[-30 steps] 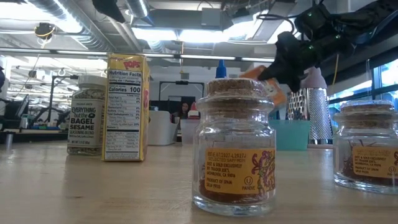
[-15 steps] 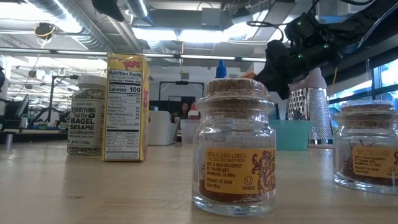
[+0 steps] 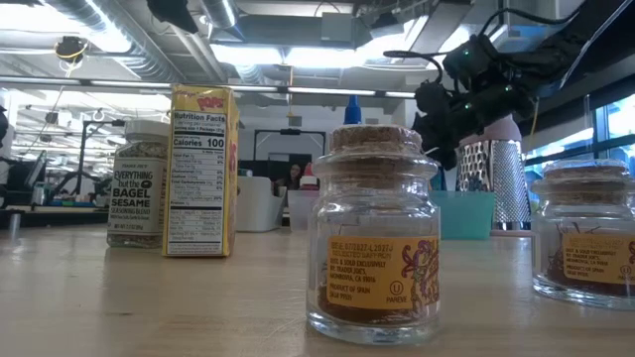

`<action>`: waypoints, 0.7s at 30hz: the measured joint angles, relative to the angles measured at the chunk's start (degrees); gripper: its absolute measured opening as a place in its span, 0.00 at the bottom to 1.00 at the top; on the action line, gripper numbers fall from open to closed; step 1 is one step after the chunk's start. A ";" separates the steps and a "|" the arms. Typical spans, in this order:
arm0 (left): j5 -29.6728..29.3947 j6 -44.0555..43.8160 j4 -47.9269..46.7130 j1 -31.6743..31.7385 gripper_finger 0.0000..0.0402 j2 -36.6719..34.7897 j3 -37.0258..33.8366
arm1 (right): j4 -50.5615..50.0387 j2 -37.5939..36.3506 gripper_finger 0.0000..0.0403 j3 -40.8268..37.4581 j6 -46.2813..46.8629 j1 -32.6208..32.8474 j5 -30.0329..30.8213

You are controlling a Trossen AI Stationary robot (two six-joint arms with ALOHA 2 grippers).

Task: Pick & Place Kitchen Items
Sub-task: Put the orange cereal box into the green bin

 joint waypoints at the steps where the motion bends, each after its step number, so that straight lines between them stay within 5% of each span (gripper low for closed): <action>1: 0.00 0.07 0.01 0.00 0.64 0.00 0.00 | 0.02 0.00 0.19 0.00 -0.02 0.00 0.14; 21: -0.02 3.58 0.47 0.00 0.64 0.00 0.00 | -2.27 0.00 0.40 0.00 -4.90 0.00 1.20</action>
